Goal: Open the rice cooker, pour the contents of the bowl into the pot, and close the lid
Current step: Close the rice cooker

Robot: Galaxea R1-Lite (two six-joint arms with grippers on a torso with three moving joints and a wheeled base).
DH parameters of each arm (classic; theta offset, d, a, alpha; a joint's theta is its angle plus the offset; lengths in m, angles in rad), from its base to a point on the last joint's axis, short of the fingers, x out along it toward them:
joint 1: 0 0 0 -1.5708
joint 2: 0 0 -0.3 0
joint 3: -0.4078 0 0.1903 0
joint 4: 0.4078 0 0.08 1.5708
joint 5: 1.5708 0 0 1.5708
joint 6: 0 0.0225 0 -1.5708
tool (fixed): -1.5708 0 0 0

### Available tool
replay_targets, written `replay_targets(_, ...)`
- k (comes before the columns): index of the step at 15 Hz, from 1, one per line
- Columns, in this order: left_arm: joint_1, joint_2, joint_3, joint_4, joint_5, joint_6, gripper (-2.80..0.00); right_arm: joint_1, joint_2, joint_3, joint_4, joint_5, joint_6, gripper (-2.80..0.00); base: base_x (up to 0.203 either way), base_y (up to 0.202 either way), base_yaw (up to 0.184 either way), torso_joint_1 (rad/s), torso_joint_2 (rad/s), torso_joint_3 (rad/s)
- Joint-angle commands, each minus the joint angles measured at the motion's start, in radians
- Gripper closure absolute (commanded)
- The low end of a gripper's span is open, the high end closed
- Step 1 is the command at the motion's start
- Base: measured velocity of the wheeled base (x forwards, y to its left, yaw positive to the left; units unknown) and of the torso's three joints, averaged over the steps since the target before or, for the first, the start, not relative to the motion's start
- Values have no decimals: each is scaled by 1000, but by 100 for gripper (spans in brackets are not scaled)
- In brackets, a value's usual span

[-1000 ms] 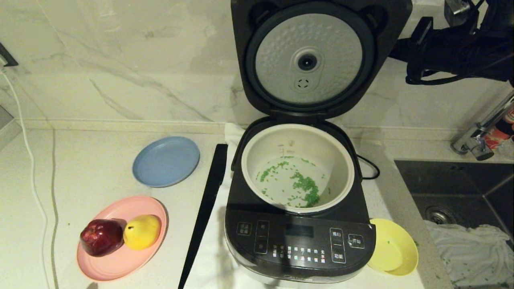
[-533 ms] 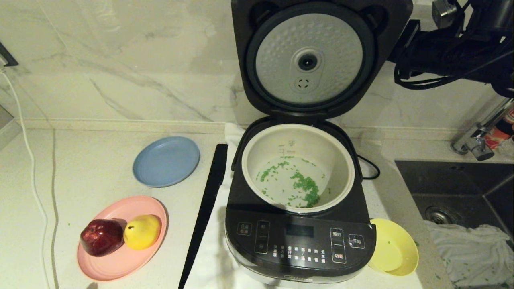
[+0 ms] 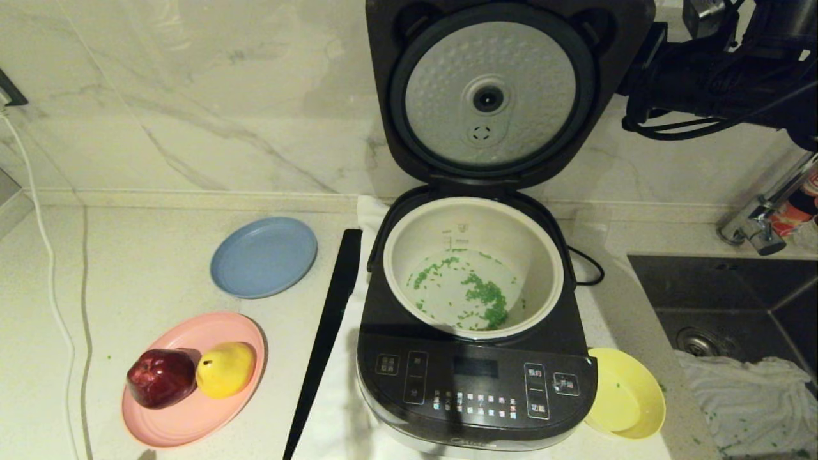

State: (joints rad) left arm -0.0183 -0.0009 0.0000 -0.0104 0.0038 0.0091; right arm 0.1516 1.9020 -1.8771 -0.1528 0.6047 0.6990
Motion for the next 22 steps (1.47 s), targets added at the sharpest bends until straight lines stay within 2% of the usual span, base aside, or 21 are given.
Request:
replay_targets(1,0,-1,3,0,1,0,0,18,-53,42,-1,6,5,0,0,0,0,0,0,0)
replay_targets(11,0,-1,3,0,1,0,0,56,-299,421,-2,55,-1,0,0,0,0,0,0,0)
replay_targets(16,0,-1,5,0,1,0,0,116,-402,679,-6,53,-7,0,0,0,0,0,0,0)
replay_targets(18,0,-1,4,0,1,0,0,146,-420,817,-46,50,-18,0,0,0,0,0,0,0)
replay_targets(20,0,-1,3,0,1,0,0,171,-416,933,-152,41,-28,0,0,0,0,0,0,0)
replay_targets(22,0,-1,3,0,1,0,0,196,-405,1007,-210,26,-30,0,0,0,0,0,0,0)
